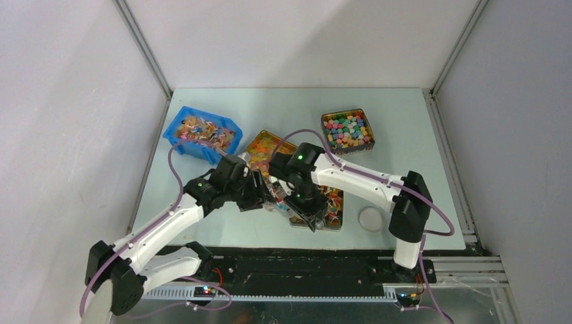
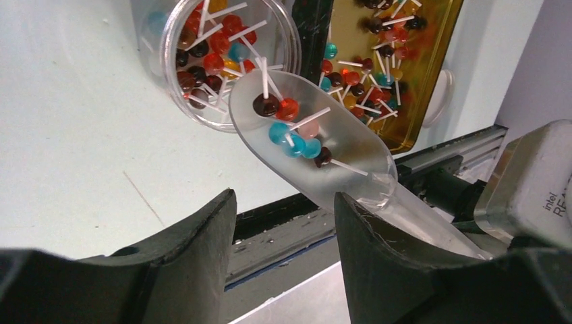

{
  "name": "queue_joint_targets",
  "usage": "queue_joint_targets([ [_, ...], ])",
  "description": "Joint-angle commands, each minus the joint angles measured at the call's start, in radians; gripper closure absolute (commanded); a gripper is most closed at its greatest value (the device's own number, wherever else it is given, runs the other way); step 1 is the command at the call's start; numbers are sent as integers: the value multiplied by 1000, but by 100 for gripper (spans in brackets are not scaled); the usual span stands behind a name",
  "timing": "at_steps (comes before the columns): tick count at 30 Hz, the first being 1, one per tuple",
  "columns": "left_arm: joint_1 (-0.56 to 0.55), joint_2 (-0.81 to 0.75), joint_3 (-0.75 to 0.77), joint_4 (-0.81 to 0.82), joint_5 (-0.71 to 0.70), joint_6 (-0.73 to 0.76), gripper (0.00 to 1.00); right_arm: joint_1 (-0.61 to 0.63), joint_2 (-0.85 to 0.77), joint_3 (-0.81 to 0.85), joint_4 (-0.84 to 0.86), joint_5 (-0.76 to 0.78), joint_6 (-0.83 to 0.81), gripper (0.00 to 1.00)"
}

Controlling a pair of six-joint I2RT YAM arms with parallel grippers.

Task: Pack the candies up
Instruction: Place the fake candies in the packing bottle.

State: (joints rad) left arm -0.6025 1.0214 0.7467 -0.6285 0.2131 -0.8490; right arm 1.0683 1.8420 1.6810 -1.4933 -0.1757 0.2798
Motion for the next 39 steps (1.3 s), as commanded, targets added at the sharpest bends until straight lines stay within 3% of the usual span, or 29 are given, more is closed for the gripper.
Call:
queue_joint_targets([
  [1, -21, 6, -25, 69, 30, -71, 40, -7, 5, 52, -22, -25, -5, 100],
  [16, -74, 42, -47, 116, 21, -166, 49, -16, 2, 77, -30, -34, 2, 100],
  [26, -75, 40, -48, 104, 11, -170, 62, -25, 5, 108, -41, -26, 4, 100],
  [39, -77, 50, -37, 99, 5, -169, 67, -34, 0, 141, -38, -4, 7, 100],
])
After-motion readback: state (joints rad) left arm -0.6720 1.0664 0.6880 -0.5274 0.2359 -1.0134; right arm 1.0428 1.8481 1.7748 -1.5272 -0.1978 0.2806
